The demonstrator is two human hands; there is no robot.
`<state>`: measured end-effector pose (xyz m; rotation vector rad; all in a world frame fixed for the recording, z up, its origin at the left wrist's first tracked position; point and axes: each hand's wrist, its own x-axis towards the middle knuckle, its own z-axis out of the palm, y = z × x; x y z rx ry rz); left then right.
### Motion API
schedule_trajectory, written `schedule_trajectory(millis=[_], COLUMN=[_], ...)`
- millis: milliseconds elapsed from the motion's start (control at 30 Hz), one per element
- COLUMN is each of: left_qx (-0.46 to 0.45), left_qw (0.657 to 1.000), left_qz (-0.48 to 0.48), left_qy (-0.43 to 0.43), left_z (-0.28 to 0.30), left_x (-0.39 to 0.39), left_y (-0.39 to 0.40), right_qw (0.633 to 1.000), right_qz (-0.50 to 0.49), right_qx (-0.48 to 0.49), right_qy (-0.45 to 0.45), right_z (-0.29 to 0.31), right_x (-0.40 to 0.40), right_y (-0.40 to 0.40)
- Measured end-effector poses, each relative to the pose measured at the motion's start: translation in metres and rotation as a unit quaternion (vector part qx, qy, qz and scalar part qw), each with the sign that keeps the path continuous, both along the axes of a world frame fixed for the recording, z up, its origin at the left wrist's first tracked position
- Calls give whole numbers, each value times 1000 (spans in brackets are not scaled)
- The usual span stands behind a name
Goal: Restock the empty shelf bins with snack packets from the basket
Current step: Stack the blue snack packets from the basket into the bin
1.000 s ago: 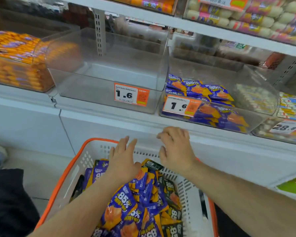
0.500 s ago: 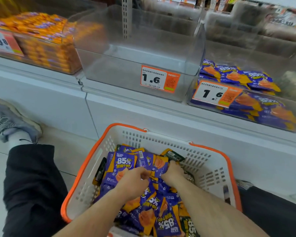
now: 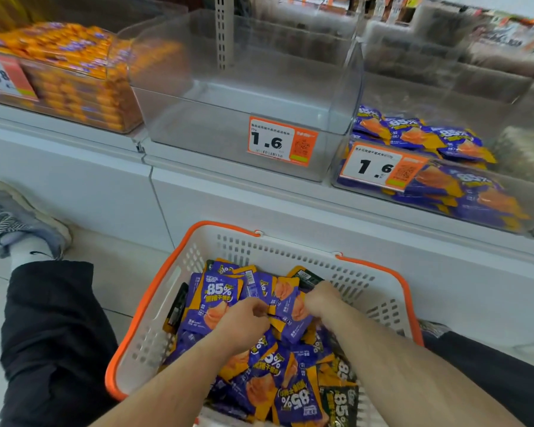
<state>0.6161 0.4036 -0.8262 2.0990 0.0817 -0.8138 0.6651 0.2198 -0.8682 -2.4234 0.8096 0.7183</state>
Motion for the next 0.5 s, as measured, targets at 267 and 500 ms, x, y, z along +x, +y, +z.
schedule_trajectory(millis=[267,500], left_qx=[-145,-447], left_qw=[970,846], left_qz=[164,246], left_qy=[109,153], left_z=[40,91], left_x=[8,22], left_y=[-60,-96], right_qw=[982,946], right_qz=[-41,-37], right_qx=[175,220], right_qy=[-65,-235], right_z=[112,185], right_x=[-13,-48], right_y=[-54,-76])
